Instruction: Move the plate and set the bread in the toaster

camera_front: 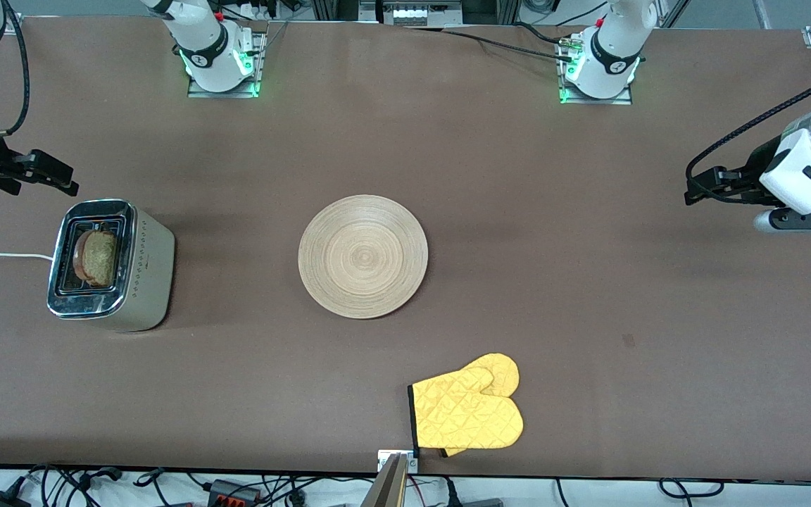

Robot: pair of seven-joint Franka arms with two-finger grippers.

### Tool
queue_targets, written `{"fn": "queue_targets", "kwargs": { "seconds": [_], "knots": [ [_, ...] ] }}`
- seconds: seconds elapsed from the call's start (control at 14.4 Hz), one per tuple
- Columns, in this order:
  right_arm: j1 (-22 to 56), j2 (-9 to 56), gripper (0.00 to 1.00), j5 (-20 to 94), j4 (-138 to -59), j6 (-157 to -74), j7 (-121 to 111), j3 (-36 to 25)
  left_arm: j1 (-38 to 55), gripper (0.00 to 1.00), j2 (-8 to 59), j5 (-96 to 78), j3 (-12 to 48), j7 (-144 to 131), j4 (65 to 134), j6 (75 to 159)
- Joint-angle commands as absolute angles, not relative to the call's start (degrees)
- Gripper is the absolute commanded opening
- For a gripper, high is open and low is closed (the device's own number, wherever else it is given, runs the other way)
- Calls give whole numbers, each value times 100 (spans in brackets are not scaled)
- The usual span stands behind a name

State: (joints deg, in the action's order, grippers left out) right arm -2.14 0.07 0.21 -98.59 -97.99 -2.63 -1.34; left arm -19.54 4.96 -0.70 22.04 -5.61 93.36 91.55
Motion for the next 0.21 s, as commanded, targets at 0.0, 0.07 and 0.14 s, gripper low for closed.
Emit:
{"fn": "queue_targets", "kwargs": {
  "seconds": [0.0, 0.07, 0.14],
  "knots": [
    [-290, -105, 100, -9, -9905, -9686, -185, -62, -2004, 100, 387, -158, 2241, -598, 9369, 9097],
    [-290, -105, 100, -9, -9905, -9686, -193, -62, -2004, 100, 387, -158, 2241, -598, 9369, 9097],
    [-290, -105, 100, -9, -9905, -9686, -185, -62, -2004, 100, 387, -158, 2233, -589, 9369, 9097]
  ]
}}
